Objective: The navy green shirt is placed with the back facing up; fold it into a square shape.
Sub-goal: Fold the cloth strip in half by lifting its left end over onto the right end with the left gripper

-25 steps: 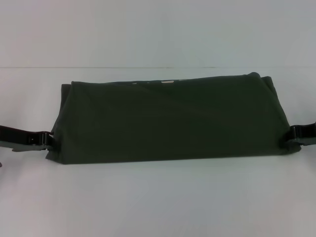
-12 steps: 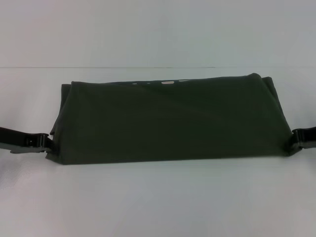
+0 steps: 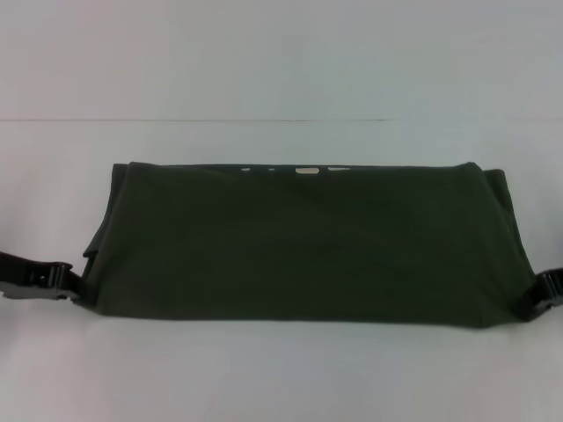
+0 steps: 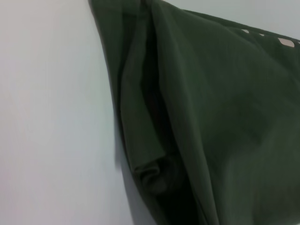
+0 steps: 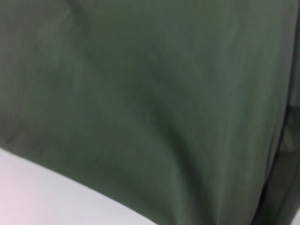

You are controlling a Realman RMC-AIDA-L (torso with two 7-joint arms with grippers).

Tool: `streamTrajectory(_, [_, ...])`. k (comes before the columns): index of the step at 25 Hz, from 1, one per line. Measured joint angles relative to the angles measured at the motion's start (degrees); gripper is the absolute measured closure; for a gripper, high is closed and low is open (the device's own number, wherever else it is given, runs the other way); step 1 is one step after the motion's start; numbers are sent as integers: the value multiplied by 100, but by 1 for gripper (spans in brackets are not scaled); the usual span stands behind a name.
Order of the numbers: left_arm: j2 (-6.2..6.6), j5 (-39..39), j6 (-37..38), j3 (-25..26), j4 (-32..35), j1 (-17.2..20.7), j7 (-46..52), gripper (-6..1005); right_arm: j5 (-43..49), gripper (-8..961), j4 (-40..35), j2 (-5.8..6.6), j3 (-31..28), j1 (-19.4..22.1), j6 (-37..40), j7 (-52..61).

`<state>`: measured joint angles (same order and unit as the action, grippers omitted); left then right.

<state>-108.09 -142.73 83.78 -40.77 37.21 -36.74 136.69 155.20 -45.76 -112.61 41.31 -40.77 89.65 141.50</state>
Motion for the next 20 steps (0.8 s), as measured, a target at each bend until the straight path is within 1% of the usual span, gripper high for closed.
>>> streamTrajectory(2, [29, -1, 202, 5, 76, 60, 20, 993, 6, 930, -32, 0, 4, 51, 185, -90])
streamTrajectory(6, [121, -38, 835, 13, 124, 129, -1, 993, 24, 928, -94, 8, 8, 151, 509, -254])
streamTrajectory(10, [142, -309, 1410, 156, 233, 172, -24, 993, 54, 927, -120, 10, 13, 247, 754, -397])
streamTrajectory(15, [142, -366, 1720, 252, 258, 205, -86, 993, 93, 926, -119, -4, 13, 298, 912, -518])
streamTrajectory(20, [139, -359, 1693, 304, 241, 213, -99, 993, 122, 924, -122, -22, -28, 296, 896, -525])
